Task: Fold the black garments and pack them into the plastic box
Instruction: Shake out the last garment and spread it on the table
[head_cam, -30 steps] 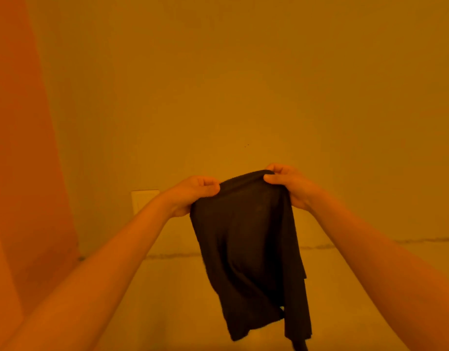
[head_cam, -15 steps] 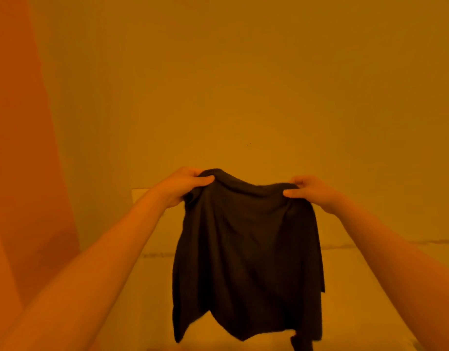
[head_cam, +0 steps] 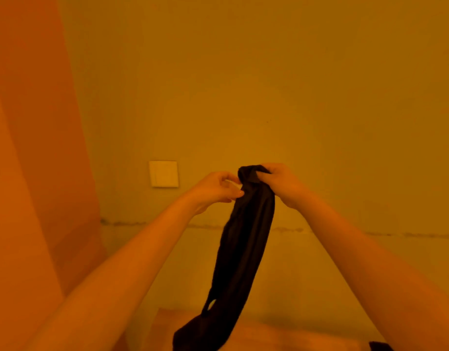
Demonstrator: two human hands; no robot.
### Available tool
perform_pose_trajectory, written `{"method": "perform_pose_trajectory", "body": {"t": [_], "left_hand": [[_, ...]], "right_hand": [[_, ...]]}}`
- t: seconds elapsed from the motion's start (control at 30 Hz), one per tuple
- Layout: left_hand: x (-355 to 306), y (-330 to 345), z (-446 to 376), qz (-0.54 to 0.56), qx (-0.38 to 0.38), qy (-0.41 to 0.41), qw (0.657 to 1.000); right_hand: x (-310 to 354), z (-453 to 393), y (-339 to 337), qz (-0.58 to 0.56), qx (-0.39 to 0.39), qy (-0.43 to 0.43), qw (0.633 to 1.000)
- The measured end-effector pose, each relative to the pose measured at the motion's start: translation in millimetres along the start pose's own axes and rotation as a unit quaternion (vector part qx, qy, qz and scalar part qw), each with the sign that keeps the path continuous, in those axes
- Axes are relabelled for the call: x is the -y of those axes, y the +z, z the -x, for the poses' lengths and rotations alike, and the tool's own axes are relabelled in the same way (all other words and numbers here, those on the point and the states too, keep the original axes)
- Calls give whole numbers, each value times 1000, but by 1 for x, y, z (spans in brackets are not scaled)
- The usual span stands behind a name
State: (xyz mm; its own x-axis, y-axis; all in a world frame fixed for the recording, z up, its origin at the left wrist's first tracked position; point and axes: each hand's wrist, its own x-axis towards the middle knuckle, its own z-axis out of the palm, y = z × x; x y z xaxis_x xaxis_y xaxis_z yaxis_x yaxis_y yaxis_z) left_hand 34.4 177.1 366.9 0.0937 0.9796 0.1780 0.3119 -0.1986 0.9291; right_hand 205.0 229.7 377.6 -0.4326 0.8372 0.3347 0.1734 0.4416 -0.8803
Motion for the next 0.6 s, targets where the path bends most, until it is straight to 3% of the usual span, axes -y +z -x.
{"method": "perform_pose_trajectory", "body": {"t": [0.07, 0.17, 0.33, 0.43, 0.5, 0.6], "left_hand": [[21, -1, 7, 24, -52, -1, 998], [36, 12, 15, 107, -70, -5, 992], [43, 43, 28, 188, -176, -73, 963], [42, 60, 42, 214, -229, -69, 947], [40, 72, 53, 198, -227, -52, 952], [41, 88, 68, 78, -163, -6, 984]], "right_hand": [[-6, 3, 3, -35, 20, 42, 998], [-15, 9, 10, -84, 75, 104, 988], [-33, 23, 14, -147, 103, 130, 975], [-41, 36, 8, -153, 104, 147, 972], [-44, 44, 5, -168, 92, 146, 971], [-47, 57, 0, -158, 76, 120, 977]]}}
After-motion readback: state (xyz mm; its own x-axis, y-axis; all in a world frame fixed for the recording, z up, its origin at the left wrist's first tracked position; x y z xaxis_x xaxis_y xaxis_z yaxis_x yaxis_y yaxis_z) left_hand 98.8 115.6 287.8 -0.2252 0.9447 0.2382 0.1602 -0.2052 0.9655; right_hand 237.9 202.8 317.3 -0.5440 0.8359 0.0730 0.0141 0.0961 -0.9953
